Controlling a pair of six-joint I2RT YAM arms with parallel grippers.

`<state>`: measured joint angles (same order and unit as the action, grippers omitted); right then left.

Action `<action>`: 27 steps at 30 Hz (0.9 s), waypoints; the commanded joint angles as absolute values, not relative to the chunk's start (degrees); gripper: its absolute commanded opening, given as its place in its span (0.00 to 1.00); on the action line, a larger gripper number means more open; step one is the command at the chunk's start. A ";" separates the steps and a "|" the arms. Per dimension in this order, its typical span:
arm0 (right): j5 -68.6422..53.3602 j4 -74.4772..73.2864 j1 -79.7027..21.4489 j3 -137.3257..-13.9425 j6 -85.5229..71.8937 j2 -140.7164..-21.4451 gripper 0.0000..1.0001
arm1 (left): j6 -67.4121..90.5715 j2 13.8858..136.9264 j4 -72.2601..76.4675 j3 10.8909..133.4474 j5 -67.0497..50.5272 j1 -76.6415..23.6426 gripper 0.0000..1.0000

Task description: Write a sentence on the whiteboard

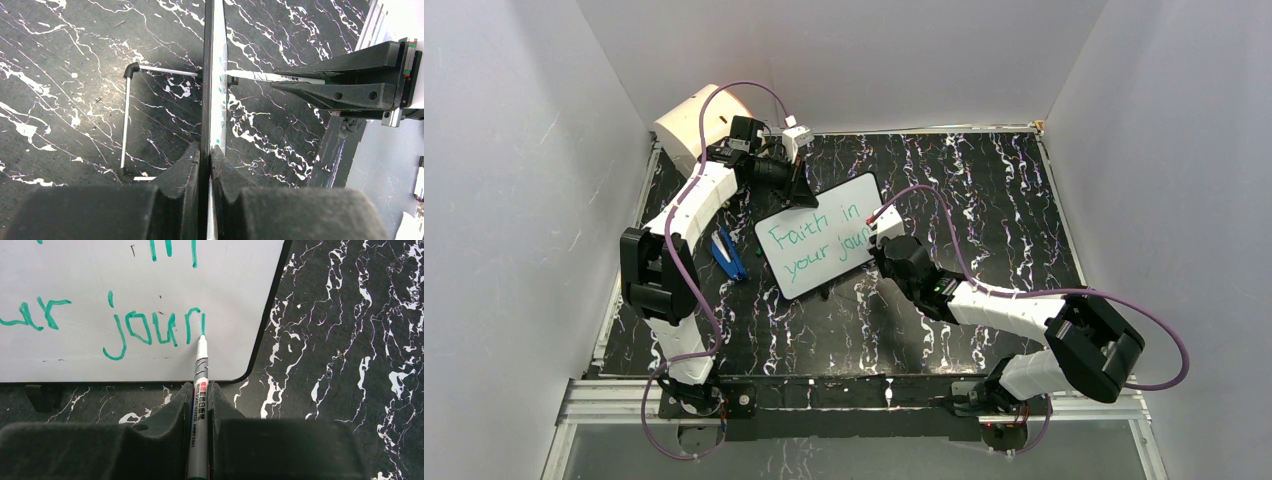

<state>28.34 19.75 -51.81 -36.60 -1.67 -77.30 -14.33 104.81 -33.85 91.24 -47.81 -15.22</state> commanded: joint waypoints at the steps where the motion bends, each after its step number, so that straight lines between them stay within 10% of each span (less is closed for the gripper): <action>1: 28.54 23.01 -51.48 -36.98 -1.35 -76.12 0.00 | -16.08 107.99 -38.84 90.08 -41.18 -16.42 0.00; 27: 28.21 25.05 -50.59 -38.94 -0.09 -75.78 0.00 | -16.08 107.95 -38.86 90.09 -41.10 -16.61 0.00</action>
